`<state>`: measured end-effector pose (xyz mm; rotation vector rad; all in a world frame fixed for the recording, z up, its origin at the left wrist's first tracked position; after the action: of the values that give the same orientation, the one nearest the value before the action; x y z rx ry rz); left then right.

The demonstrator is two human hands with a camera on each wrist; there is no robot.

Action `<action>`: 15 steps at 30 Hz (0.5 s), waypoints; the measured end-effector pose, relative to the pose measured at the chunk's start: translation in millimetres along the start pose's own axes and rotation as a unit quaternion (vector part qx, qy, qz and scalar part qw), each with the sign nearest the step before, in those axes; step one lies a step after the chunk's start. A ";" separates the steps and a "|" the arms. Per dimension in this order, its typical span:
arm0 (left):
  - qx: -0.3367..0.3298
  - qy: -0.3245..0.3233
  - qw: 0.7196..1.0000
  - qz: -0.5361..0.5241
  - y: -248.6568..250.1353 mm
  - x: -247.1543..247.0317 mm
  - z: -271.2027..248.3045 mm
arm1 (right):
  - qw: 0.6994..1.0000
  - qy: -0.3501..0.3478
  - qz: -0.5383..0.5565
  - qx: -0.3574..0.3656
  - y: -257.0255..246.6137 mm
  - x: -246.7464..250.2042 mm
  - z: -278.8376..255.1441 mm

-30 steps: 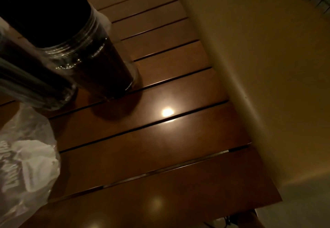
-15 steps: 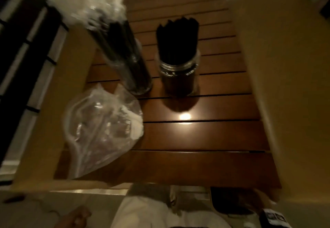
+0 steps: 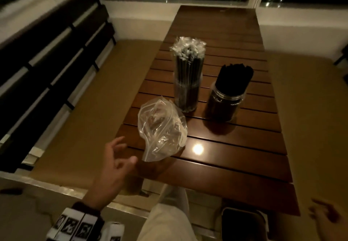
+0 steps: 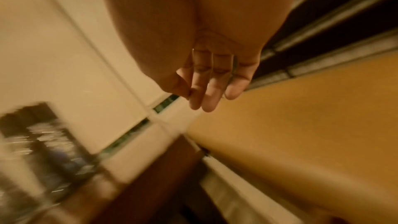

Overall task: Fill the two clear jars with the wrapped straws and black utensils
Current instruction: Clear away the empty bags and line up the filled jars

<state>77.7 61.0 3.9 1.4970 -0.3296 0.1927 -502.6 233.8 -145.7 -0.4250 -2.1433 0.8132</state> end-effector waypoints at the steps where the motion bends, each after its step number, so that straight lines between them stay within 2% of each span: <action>1: -0.001 -0.036 0.999 -0.003 3.6 -12.5 2.0 | 0.999 -0.013 -0.032 0.022 -16.6 0.0 -7.0; 3: -0.033 -0.073 0.997 0.011 9.7 -33.6 9.0 | 0.992 -0.036 -0.114 0.037 -70.9 -19.7 -64.0; 6: -0.083 -0.048 0.994 0.060 18.4 -50.0 23.6 | 0.974 -0.084 -0.153 0.145 -130.0 -51.2 -134.2; 8: -0.085 -0.033 0.992 0.087 18.9 -52.6 30.5 | 0.957 -0.105 -0.181 0.201 -140.8 -73.5 -159.6; 12: -0.102 -0.019 0.987 0.125 11.4 -51.5 39.2 | 0.938 -0.132 -0.129 0.294 -162.2 -114.7 -190.6; 15: -0.113 -0.081 0.986 0.093 18.9 -63.1 38.8 | 0.917 -0.205 -0.140 0.312 -175.6 -145.9 -206.7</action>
<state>8.5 28.6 2.4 1.2592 -0.6034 0.1755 -255.7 110.7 -8.8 0.4108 -2.0833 1.4364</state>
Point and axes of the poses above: each hand's wrist, its own z-axis towards the middle knuckle, its own x-axis out of the back of the hand, y = z × x, the point moved 7 cm from there along z, towards the middle knuckle, and after that the axes turned 15 degrees about -x, right-handed, at the moved point
